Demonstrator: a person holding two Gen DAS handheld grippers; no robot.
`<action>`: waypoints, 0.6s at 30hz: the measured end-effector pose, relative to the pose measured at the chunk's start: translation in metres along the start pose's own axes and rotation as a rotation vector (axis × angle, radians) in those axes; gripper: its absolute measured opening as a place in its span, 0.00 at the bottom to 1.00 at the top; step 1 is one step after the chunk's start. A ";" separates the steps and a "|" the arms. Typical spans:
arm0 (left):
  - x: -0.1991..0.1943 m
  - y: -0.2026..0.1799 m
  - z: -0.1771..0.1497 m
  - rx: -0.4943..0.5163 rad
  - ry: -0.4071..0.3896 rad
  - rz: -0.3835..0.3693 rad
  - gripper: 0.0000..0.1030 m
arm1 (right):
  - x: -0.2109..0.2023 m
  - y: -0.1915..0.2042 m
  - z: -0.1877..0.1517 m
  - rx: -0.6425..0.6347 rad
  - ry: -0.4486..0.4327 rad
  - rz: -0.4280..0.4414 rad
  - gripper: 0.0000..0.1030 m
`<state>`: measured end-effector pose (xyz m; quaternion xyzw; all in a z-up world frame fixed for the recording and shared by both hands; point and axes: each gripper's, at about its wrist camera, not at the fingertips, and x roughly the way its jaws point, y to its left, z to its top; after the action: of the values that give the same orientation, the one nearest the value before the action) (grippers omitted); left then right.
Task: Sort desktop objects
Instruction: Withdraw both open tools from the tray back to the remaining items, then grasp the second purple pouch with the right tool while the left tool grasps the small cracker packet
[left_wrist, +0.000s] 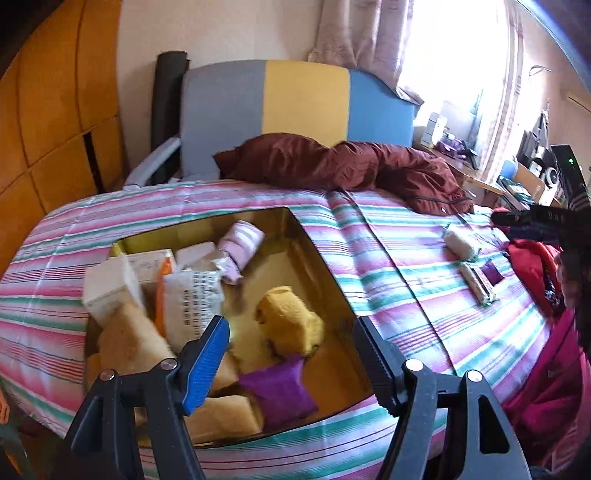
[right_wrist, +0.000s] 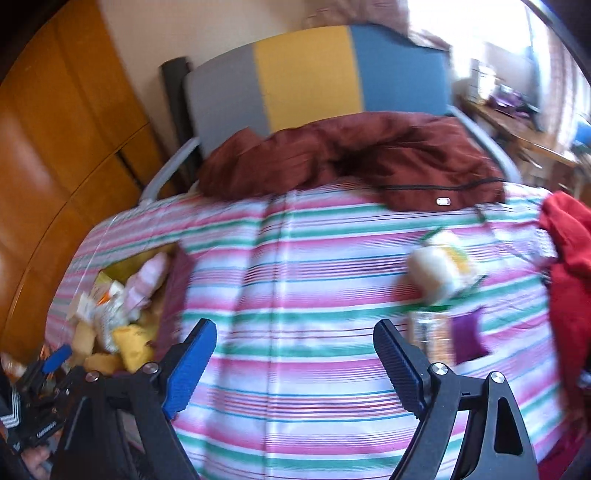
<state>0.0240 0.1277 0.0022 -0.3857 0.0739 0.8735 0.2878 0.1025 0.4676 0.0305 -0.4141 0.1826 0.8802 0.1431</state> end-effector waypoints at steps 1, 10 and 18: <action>0.002 -0.002 0.001 0.006 0.003 -0.003 0.69 | -0.003 -0.011 0.003 0.021 -0.005 -0.016 0.85; 0.022 -0.036 0.014 0.089 0.047 -0.068 0.69 | -0.006 -0.103 0.013 0.195 0.008 -0.149 0.85; 0.049 -0.075 0.018 0.175 0.121 -0.125 0.69 | 0.042 -0.148 0.004 0.253 0.145 -0.215 0.72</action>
<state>0.0285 0.2176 -0.0138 -0.4151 0.1430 0.8191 0.3691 0.1338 0.6051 -0.0300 -0.4723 0.2564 0.7977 0.2736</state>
